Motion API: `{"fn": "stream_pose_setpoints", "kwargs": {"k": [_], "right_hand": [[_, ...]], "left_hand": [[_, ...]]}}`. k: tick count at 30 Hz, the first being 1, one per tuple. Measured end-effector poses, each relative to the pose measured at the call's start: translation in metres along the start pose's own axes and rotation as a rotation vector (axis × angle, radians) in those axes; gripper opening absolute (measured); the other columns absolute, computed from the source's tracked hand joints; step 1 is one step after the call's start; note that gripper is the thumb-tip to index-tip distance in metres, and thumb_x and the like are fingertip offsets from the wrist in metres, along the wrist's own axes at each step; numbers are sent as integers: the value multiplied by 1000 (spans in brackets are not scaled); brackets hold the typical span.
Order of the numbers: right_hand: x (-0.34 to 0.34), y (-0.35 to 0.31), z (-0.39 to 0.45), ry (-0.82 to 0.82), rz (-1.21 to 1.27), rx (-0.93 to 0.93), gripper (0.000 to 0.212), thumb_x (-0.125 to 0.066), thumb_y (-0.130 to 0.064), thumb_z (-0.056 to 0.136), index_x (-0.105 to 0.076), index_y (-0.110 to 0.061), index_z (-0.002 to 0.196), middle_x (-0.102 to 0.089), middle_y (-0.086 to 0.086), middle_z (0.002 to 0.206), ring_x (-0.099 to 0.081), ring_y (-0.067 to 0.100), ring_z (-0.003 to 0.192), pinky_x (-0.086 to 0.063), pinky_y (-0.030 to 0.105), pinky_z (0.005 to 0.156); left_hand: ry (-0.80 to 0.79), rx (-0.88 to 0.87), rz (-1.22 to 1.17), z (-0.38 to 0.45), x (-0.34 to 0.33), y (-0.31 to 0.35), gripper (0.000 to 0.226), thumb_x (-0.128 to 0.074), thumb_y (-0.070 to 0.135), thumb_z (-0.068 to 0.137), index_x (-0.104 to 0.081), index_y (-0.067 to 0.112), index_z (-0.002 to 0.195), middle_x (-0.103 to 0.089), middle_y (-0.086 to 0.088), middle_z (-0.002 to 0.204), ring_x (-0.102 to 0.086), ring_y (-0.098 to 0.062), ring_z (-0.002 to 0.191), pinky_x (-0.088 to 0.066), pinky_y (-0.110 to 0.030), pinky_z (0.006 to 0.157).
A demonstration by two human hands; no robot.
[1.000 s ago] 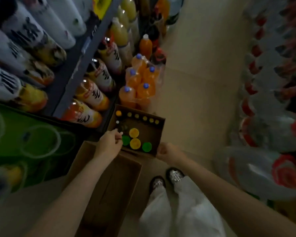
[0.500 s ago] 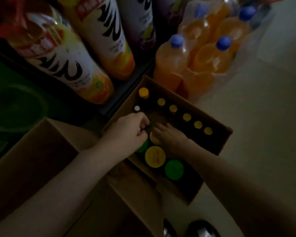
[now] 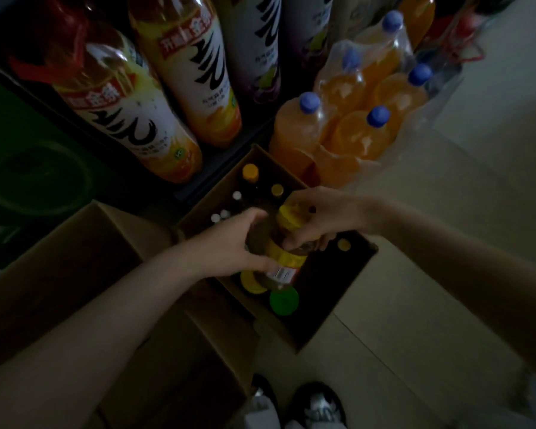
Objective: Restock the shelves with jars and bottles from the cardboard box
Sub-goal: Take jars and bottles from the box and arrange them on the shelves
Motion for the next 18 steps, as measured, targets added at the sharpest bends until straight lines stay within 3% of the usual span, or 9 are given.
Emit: {"fn": "stream_pose_setpoints", "kwargs": {"k": [2,4,7,8,10,11,13,15,18], "right_hand": [[-5,-27,-14,-53,112,73,34,-69,-29,81,-53,-23,110,-56,-7,99,-58,6,75,-48,16,53],[-11,-42,-16,-65,283,134,38,-61,-44,80,-55,-25,112,-59,-7,101,-60,9,84,-50,19,59],[-10,-16,4,15,696,67,53,-50,-51,82,-53,-18,123,-65,5,104,-66,20,86,-56,28,68],[-12,5,16,93,627,19,48,-52,-41,89,-50,-13,128,-63,8,107,-65,23,91,-56,32,73],[-32,40,42,170,-89,-64,55,-58,-22,90,-36,-9,139,-51,10,122,-54,29,113,-49,34,89],[-56,53,57,102,-468,-68,68,-63,-21,87,-26,-12,144,-41,11,135,-44,31,125,-44,36,97],[-108,74,85,-72,-894,-21,82,-63,-20,86,-11,-21,149,-17,11,151,-26,36,135,-35,44,105],[-140,78,112,-76,-1018,7,66,-47,-22,95,-9,-25,149,-7,11,154,-21,39,136,-34,46,104],[-150,76,138,24,-994,-23,47,-27,-30,102,-17,-27,148,-8,10,154,-21,43,136,-38,48,100]], "left_hand": [[-39,13,-116,-10,-2,6,52,-76,20,73,-47,33,114,-55,18,109,-54,-2,107,-45,-16,86],[27,54,-269,-21,12,2,43,-80,24,66,-54,35,100,-64,12,102,-61,-7,101,-49,-23,87],[214,108,-384,-38,48,-19,69,-89,41,39,-59,34,101,-69,6,102,-64,-13,97,-51,-37,89],[296,104,-401,-44,60,-23,72,-89,42,36,-59,34,101,-69,5,101,-65,-14,96,-51,-38,88],[436,61,-416,-50,80,-28,59,-87,37,46,-57,34,97,-67,7,97,-64,-11,91,-52,-33,82],[492,38,-398,-50,88,-29,48,-83,34,54,-56,34,94,-65,9,96,-62,-7,88,-51,-28,77],[554,7,-327,-49,97,-30,44,-80,30,61,-56,34,97,-63,10,99,-60,-7,91,-50,-29,81],[557,-19,-269,-46,96,-32,55,-82,30,60,-55,32,108,-63,9,107,-59,-11,101,-49,-36,91],[561,-58,-236,-44,92,-35,60,-82,28,60,-52,31,112,-61,10,111,-57,-10,106,-47,-35,95]]}}
Point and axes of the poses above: each hand's wrist, its own z-axis towards the middle knuckle, its own x-axis out of the back of the hand, y = z × x, the point moved 10 cm from there along z, towards the middle knuckle
